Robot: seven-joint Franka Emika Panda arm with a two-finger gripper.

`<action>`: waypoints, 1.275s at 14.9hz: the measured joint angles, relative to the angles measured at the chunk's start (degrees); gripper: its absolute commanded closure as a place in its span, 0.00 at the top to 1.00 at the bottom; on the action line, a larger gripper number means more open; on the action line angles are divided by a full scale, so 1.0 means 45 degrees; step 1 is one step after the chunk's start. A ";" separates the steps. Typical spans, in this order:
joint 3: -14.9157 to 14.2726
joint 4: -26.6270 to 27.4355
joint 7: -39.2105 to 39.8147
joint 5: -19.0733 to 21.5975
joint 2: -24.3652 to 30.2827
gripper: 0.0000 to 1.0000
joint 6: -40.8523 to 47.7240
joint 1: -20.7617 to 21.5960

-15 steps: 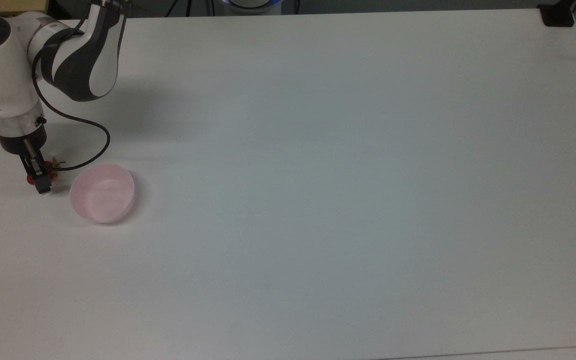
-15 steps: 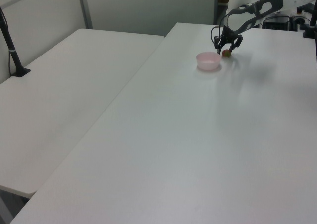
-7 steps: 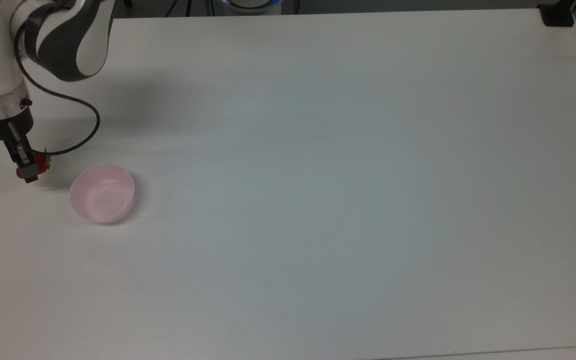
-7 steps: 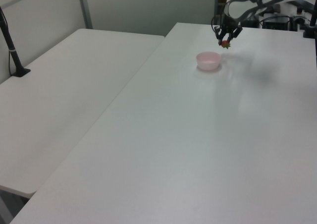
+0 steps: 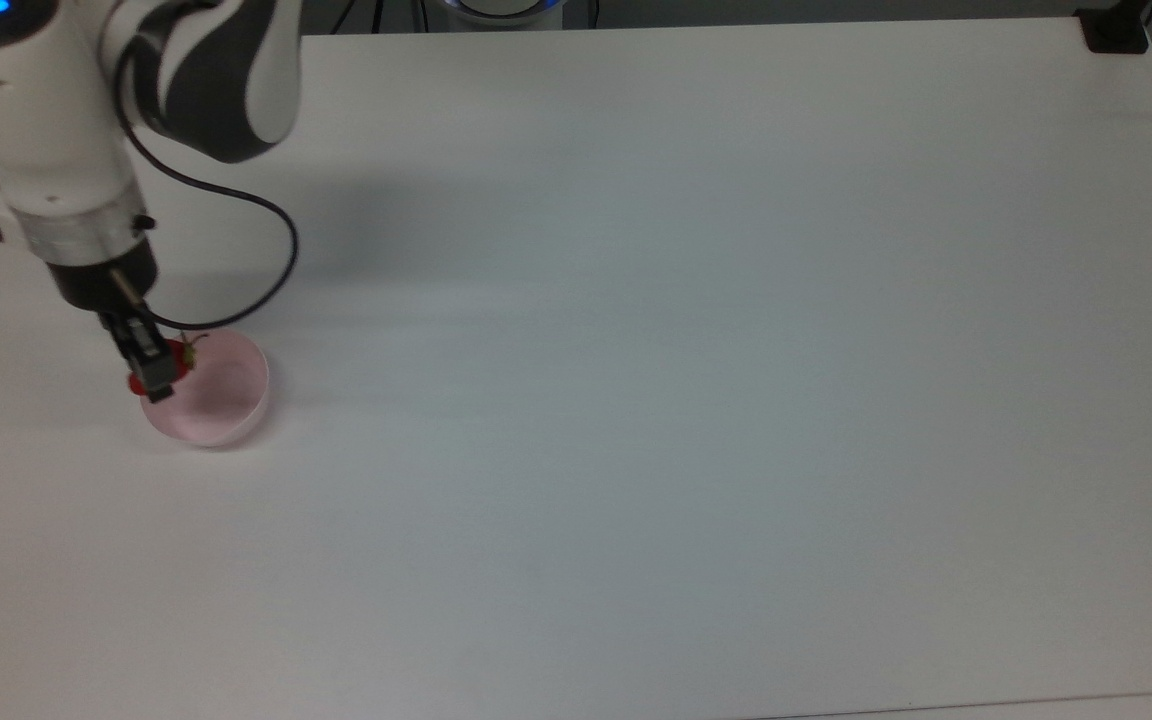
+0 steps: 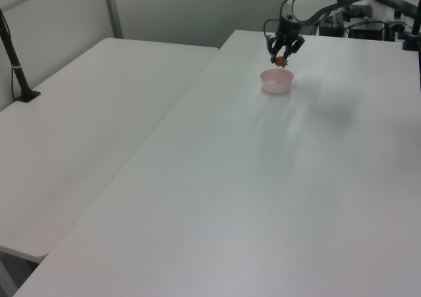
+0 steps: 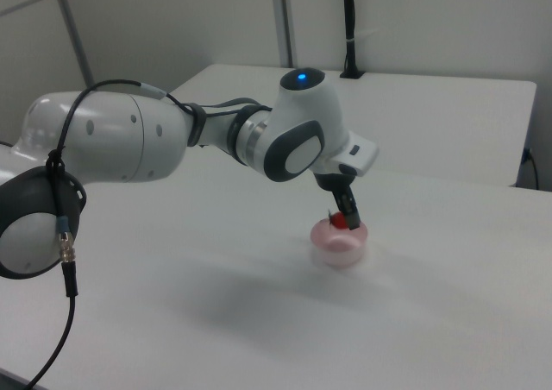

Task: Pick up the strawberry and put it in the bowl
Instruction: 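Carry the strawberry over the pink bowl and lower it inside, then open the gripper to release the strawberry and raise away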

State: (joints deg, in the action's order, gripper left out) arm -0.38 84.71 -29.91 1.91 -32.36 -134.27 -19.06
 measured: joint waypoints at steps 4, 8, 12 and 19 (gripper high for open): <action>0.0021 -0.0007 -0.0067 -0.0183 0.0025 1.00 0.0000 0.0597; 0.0072 -0.0205 0.0592 -0.0821 0.1317 1.00 0.2614 0.1867; 0.0056 -0.0166 0.1971 -0.0837 0.3164 1.00 0.6239 0.3110; -0.0429 0.0101 0.3207 -0.0839 0.4881 1.00 0.9030 0.4686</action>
